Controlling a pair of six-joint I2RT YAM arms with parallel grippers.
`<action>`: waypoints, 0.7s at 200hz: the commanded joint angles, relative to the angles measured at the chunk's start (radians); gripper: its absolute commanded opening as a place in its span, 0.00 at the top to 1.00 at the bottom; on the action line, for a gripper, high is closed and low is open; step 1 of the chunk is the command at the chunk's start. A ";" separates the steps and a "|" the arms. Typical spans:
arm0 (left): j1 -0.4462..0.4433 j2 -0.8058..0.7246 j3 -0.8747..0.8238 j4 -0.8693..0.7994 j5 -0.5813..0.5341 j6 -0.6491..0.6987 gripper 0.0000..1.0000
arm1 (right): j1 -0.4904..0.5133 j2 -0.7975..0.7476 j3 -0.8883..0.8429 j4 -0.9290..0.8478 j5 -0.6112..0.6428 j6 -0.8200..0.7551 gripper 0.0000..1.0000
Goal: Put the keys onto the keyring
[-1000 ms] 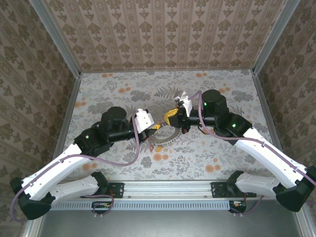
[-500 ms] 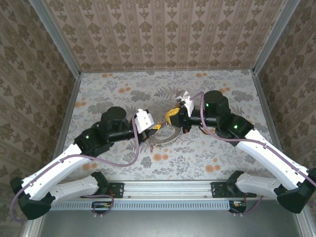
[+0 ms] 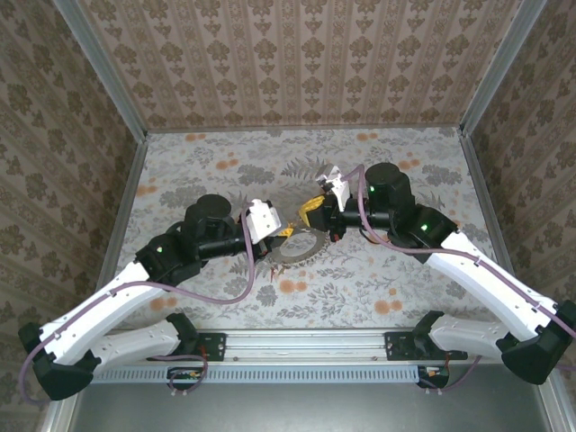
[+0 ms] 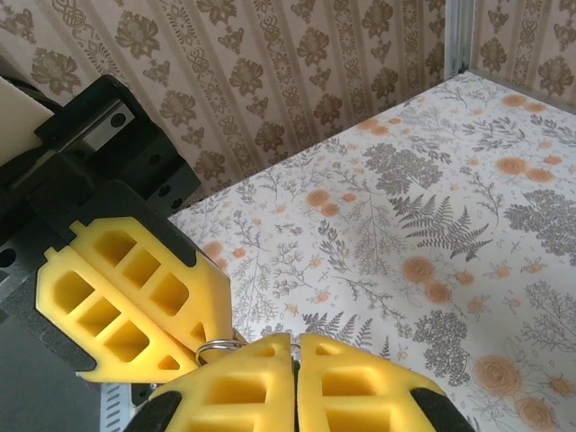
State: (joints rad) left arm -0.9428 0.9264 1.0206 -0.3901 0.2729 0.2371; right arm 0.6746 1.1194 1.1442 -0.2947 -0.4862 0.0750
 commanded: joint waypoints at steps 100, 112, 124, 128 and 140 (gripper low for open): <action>0.053 0.036 0.030 0.028 0.035 -0.069 0.50 | -0.013 -0.078 -0.053 0.117 -0.020 0.002 1.00; 0.053 0.033 0.039 0.032 0.029 -0.085 0.51 | -0.013 -0.078 -0.054 0.122 -0.016 0.006 1.00; 0.049 0.028 0.051 0.039 0.029 -0.101 0.52 | -0.013 -0.078 -0.053 0.128 -0.005 0.011 1.00; 0.045 0.027 0.051 0.041 0.027 -0.104 0.52 | -0.013 -0.078 -0.054 0.129 -0.001 0.012 1.00; 0.029 0.024 0.056 0.057 -0.009 -0.114 0.52 | -0.013 -0.078 -0.055 0.136 0.006 0.014 1.00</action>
State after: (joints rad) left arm -0.8963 0.9688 1.0260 -0.3862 0.2909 0.1669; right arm 0.6651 1.0660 1.0969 -0.2264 -0.4961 0.0795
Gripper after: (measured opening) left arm 0.485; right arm 0.084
